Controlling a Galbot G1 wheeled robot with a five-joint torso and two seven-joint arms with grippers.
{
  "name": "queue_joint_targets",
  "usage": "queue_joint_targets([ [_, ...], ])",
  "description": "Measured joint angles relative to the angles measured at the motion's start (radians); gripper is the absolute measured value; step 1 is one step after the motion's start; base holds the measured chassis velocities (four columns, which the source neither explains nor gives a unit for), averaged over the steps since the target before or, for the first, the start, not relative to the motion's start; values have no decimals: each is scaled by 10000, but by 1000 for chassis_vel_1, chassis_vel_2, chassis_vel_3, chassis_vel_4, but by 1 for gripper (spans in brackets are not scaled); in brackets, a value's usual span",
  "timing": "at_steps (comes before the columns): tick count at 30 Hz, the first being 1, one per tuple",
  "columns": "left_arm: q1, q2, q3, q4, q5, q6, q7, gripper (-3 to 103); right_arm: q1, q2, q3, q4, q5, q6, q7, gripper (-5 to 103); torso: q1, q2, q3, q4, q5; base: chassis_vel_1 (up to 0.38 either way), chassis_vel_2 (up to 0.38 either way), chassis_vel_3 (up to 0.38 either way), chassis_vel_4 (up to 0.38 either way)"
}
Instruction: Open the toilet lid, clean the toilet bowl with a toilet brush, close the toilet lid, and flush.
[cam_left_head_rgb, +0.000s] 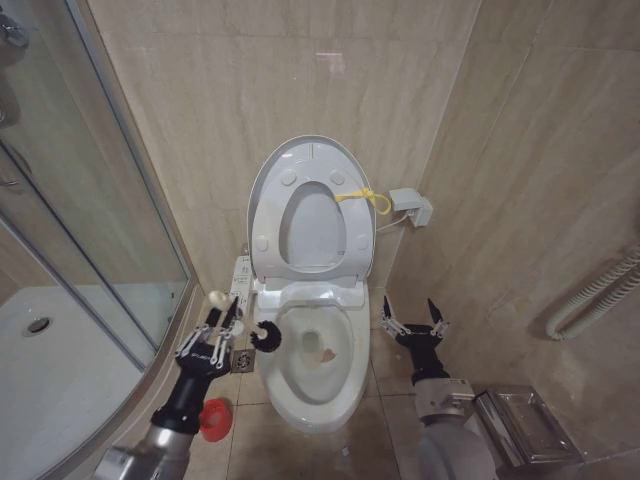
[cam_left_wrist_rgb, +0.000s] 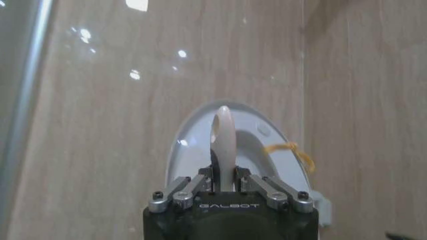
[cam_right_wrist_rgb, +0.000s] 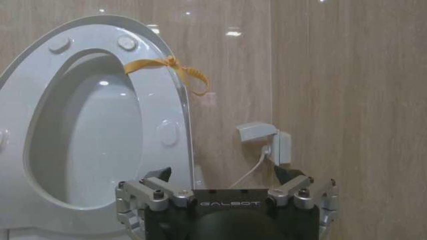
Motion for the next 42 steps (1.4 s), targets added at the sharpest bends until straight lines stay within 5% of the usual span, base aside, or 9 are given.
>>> queue_joint_targets([
  [9,-2097,901,1030,1820,-715,101,221,19,0,1,1,0,0,0,0,100,1,0,1,-1,0,0,0,0,0],
  [18,-3793,1036,2677,3126,-1069,226,250,19,0,1,1,0,0,0,1,100,1,0,1,1,2,0,0,0,0],
  [32,-7463,312,5456,6970,-1077,-221,210,19,0,0,1,0,0,0,1,100,1,-1,1,2,3,0,0,0,0],
  [42,-8631,-644,6841,9002,-1058,-636,292,19,0,0,0,0,0,0,1,100,1,-1,0,-2,3,0,0,0,0],
])
